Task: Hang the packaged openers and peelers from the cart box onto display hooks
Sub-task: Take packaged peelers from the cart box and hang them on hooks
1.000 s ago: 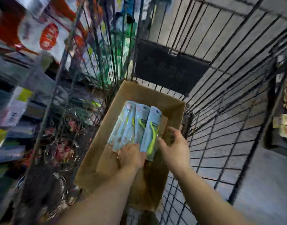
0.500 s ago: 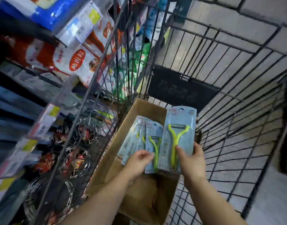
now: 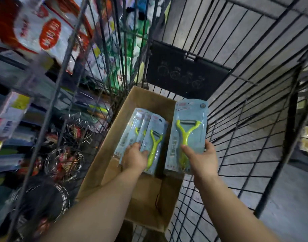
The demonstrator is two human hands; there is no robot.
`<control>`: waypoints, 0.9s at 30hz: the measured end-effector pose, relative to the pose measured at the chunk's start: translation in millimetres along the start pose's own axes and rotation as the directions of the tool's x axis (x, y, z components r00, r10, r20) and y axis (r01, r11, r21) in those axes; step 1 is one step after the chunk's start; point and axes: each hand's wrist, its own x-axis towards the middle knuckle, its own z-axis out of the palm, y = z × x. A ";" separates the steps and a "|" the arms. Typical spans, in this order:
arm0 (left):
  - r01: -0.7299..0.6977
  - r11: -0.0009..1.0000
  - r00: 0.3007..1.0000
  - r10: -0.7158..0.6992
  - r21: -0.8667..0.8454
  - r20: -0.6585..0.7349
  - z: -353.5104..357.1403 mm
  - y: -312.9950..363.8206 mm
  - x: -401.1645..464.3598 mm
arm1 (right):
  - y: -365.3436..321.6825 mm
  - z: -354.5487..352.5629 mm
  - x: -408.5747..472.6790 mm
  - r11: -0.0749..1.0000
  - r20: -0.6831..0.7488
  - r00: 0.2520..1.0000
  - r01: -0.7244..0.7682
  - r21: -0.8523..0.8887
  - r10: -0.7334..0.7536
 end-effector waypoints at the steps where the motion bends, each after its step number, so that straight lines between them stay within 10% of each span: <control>1: 0.027 0.992 0.999 -0.024 -0.121 0.024 -8.5 -0.1 -2.5 | -1.2 -0.9 -4.5 1.000 0.003 1.000 0.001 -0.003 -0.001; 17: -0.231 0.603 0.961 0.263 -0.764 -0.083 -198.5 12.3 -168.2 | -53.7 -31.3 -161.0 0.951 0.210 0.929 0.282 0.128 -0.304; 27: -0.551 0.335 0.824 0.076 -0.764 -0.561 -283.7 -114.9 -374.6 | -41.7 -37.7 -370.6 0.763 0.565 0.538 0.574 0.297 -0.625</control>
